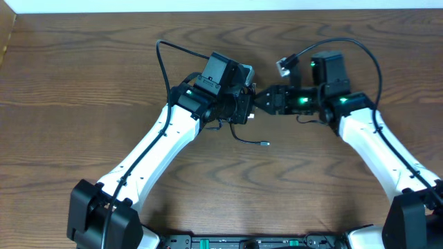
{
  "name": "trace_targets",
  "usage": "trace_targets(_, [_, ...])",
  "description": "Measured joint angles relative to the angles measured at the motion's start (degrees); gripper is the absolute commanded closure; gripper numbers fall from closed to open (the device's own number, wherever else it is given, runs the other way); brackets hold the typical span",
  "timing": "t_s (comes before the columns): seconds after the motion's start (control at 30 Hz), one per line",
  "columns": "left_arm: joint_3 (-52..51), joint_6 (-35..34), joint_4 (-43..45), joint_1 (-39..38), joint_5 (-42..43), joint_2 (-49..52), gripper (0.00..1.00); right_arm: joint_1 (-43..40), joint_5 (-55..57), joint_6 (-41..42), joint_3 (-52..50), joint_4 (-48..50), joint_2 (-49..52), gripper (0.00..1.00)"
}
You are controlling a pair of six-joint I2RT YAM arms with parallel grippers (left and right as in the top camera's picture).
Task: Untangle cables
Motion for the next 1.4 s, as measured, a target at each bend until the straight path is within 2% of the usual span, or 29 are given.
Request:
trace_targets(0.23, [0.0,-0.68,0.31,0.22,2.71,0.11,0.93,2.43,8.39,2.29,0.02,3.72,0.35,0.58])
trace_targets(0.37, [0.0,-0.92,0.31,0.24,4.17,0.17,0.93,2.8,9.81,3.13,0.02,6.49,1.57,0.78])
trace_targets(0.47, [0.0,-0.92,0.24,0.24,4.85,0.2,0.92,3.04,13.0,4.5,0.02,5.35,1.92,0.91])
trace_targets(0.5, [0.0,-0.92,0.15,0.22,4.96,0.2,0.93,3.08,14.93,4.94,0.02,4.2,1.95,0.99])
trace_targets(0.77, [0.0,-0.92,-0.39,0.13,6.12,0.2,0.92,3.13,29.09,9.86,0.07,-8.46,2.05,0.99])
trace_targets(0.93, [0.0,-0.9,-0.37,0.13,6.14,0.2,0.93,3.13,32.02,10.67,0.09,-11.54,2.08,0.99])
trace_targets(1.1, [0.0,-0.9,-0.48,0.31,6.21,0.2,0.93,2.58,35.19,11.19,0.09,-19.52,2.08,0.99])
trace_targets(1.27, [0.0,-0.9,-1.05,1.84,5.9,0.2,0.93,-0.17,39.15,11.21,0.09,-25.7,2.08,0.99])
trace_targets(1.4, [0.0,-0.68,-2.05,3.1,3.91,0.2,0.92,-3.08,40.96,10.71,0.09,-27.04,2.08,0.99])
